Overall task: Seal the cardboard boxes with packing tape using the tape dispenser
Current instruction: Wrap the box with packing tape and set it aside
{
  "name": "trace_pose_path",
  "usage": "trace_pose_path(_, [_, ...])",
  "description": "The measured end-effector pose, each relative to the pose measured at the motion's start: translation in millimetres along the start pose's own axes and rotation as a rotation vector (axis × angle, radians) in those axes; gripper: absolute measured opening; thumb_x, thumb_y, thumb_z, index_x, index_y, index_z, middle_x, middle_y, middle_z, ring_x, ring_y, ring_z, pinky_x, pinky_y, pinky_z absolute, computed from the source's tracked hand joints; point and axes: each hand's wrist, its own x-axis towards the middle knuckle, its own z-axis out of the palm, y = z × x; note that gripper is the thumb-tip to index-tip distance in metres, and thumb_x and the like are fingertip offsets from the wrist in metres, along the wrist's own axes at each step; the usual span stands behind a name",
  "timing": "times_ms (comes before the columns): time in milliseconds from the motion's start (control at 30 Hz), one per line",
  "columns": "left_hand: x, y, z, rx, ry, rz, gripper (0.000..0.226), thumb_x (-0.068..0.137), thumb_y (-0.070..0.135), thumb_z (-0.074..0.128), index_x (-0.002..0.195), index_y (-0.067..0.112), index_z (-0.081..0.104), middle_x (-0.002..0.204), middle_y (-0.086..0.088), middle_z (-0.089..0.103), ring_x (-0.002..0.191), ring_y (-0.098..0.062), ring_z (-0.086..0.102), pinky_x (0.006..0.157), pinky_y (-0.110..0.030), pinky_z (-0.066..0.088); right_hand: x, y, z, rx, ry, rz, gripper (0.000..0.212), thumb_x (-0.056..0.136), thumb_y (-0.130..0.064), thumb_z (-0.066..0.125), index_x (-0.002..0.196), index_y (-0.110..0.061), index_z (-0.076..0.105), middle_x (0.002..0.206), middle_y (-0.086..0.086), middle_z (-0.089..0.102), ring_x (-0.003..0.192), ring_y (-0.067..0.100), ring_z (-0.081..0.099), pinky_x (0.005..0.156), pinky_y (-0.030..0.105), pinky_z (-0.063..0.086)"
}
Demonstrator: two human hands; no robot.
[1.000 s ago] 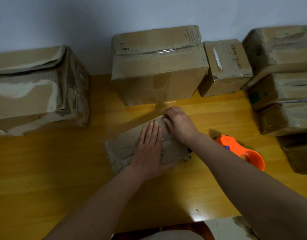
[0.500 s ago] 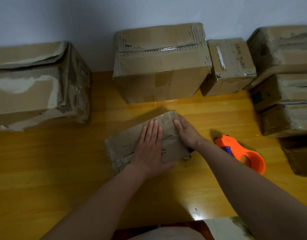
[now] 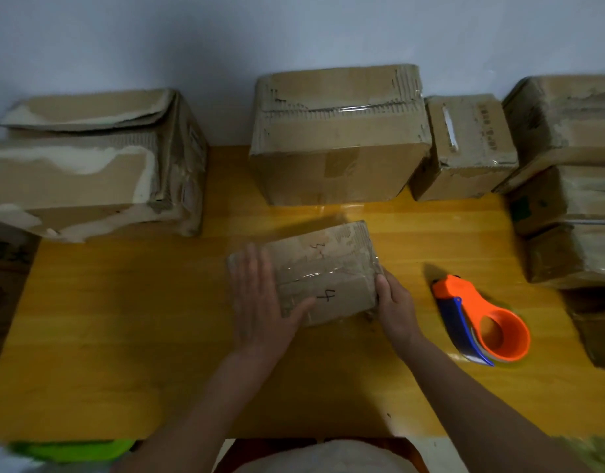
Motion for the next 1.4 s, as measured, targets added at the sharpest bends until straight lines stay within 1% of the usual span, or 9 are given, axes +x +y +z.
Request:
trace_pose_path(133, [-28,-19,-1,-0.764,-0.025,-0.701,0.084,0.085,0.050,0.061,0.152,0.018,0.020,0.150,-0.001,0.036,0.139,-0.025,0.034,0.108,-0.039,0.036,-3,-2,6,0.182,0.067,0.110,0.037,0.102,-0.023,0.039,0.135,-0.013,0.051,0.128,0.012,0.058,0.118,0.028,0.055,0.096,0.054,0.047])
trace_pose_path(267, [-17,-16,4,-1.074,0.076,-0.904,0.052,0.092,0.038,0.060,0.140,0.022,0.047,0.125,0.003,0.056,0.108,-0.016,0.055,0.084,-0.030,0.048,-1,-5,7,0.455,0.025,0.265,0.036,0.100,-0.027,0.044,0.134,-0.018,0.053,0.124,0.013,0.061,0.110,0.032,0.059,0.067,0.037,0.053])
trace_pose_path(367, [-6,-21,2,-1.192,0.098,-0.931,0.052,0.091,0.034,0.063,0.140,0.023,0.048,0.127,0.002,0.058,0.102,-0.014,0.058,0.083,-0.028,0.049,-2,-8,9,0.393,0.007,0.258,0.038,0.100,-0.032,0.043,0.136,-0.022,0.050,0.126,0.009,0.059,0.110,0.029,0.059,0.072,0.041,0.054])
trace_pose_path(467, [-3,-23,1,-1.191,0.050,-0.926,0.054,0.091,0.036,0.062,0.142,0.026,0.046,0.129,0.002,0.056,0.104,-0.015,0.055,0.082,-0.027,0.047,-3,-10,5,0.227,-0.035,0.245,0.044,0.100,-0.042,0.037,0.139,-0.023,0.045,0.130,0.008,0.056,0.115,0.028,0.055,0.091,0.048,0.050])
trace_pose_path(667, [-12,-33,-15,-1.062,0.123,-0.952,0.059,0.092,0.037,0.062,0.145,0.022,0.040,0.142,-0.002,0.048,0.125,-0.026,0.050,0.099,-0.039,0.046,-7,-18,1,0.007,-0.208,0.193,0.046,0.102,-0.040,0.031,0.136,-0.014,0.047,0.119,0.004,0.055,0.098,0.016,0.056,0.067,0.024,0.046])
trace_pose_path(833, [-34,-76,-53,-0.741,0.233,-0.934,0.052,0.094,0.029,0.060,0.141,0.013,0.045,0.138,-0.012,0.052,0.122,-0.032,0.051,0.094,-0.040,0.044,-24,-40,44,-0.172,-0.473,0.188,0.044,0.103,-0.036,0.032,0.142,-0.016,0.040,0.130,0.006,0.052,0.113,0.024,0.052,0.101,0.045,0.044])
trace_pose_path(933, [-48,-111,-76,-0.618,0.277,-0.934,0.050,0.093,0.021,0.062,0.139,0.008,0.047,0.136,-0.017,0.052,0.120,-0.035,0.050,0.093,-0.041,0.043,-42,-54,81,-0.230,-0.617,0.136,0.045,0.103,-0.030,0.034,0.147,-0.021,0.030,0.146,0.003,0.040,0.130,0.024,0.042,0.108,0.043,0.038])
trace_pose_path(1167, [-71,-188,-108,-0.497,0.317,-1.030,0.069,0.090,0.031,0.066,0.147,0.009,0.033,0.144,-0.021,0.035,0.128,-0.042,0.039,0.104,-0.051,0.038,-71,-74,167,-0.314,-0.833,0.053,0.042,0.100,-0.013,0.043,0.142,-0.016,0.040,0.138,0.001,0.049,0.123,0.020,0.049,0.095,0.028,0.043])
trace_pose_path(1400, [-62,-285,-137,-0.502,0.209,-0.954,0.072,0.091,0.026,0.066,0.150,0.010,0.029,0.150,-0.017,0.031,0.135,-0.038,0.035,0.107,-0.051,0.036,-71,-86,254,-0.464,-0.912,0.053,0.042,0.101,-0.009,0.040,0.141,-0.015,0.043,0.136,0.002,0.051,0.116,0.023,0.054,0.097,0.041,0.048])
